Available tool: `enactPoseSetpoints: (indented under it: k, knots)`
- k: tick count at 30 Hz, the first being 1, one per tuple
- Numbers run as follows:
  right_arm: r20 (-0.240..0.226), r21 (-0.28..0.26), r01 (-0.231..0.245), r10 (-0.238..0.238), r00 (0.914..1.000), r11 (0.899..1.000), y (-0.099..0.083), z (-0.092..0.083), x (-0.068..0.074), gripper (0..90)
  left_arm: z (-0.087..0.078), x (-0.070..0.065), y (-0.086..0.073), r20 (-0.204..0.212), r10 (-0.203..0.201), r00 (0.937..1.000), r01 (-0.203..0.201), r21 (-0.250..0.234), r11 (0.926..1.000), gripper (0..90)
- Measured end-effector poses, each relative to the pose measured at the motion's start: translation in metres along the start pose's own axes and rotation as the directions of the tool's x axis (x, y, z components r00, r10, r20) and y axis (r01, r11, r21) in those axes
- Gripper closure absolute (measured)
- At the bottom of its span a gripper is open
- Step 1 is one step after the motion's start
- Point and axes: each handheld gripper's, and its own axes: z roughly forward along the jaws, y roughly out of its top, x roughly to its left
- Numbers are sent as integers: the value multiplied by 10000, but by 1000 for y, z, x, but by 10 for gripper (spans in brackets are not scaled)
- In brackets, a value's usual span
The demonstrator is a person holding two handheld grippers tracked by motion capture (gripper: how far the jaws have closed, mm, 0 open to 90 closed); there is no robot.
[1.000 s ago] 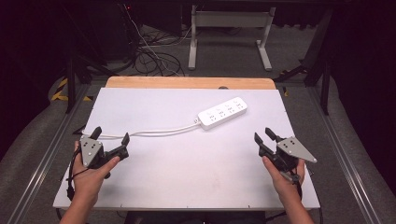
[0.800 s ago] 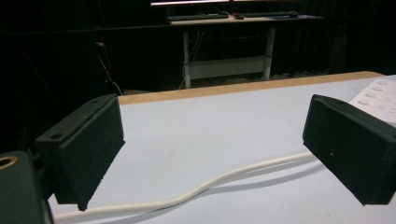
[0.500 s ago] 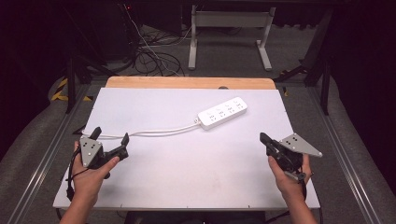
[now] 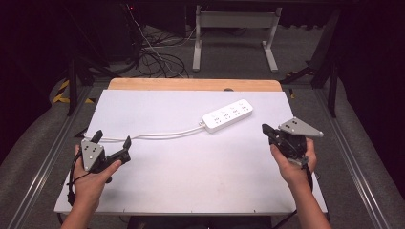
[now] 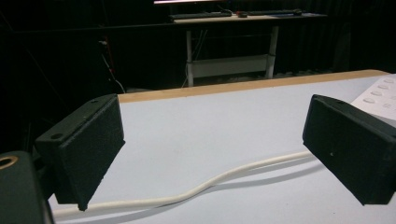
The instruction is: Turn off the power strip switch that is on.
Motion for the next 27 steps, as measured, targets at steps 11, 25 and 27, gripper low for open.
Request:
enactPoseSetpoints:
  k: [11, 25, 27]
  knots:
    - [-484, 1037, 136, -86, 9988, 9945, 55, 29, -3, 900, 1, -1, -1, 90, 70, 9999, -71, 101, 9999, 62]
    - [-388, 2553, 795, -720, 9966, 9636, 98, 84, 4, 900, 1, -2, -2, 105, 76, 9999, -78, 210, 9997, 62]
    - [-372, 2665, 804, -731, 9966, 9605, 100, 88, 4, 900, 1, -1, -2, 97, 73, 9999, -75, 219, 9997, 62]
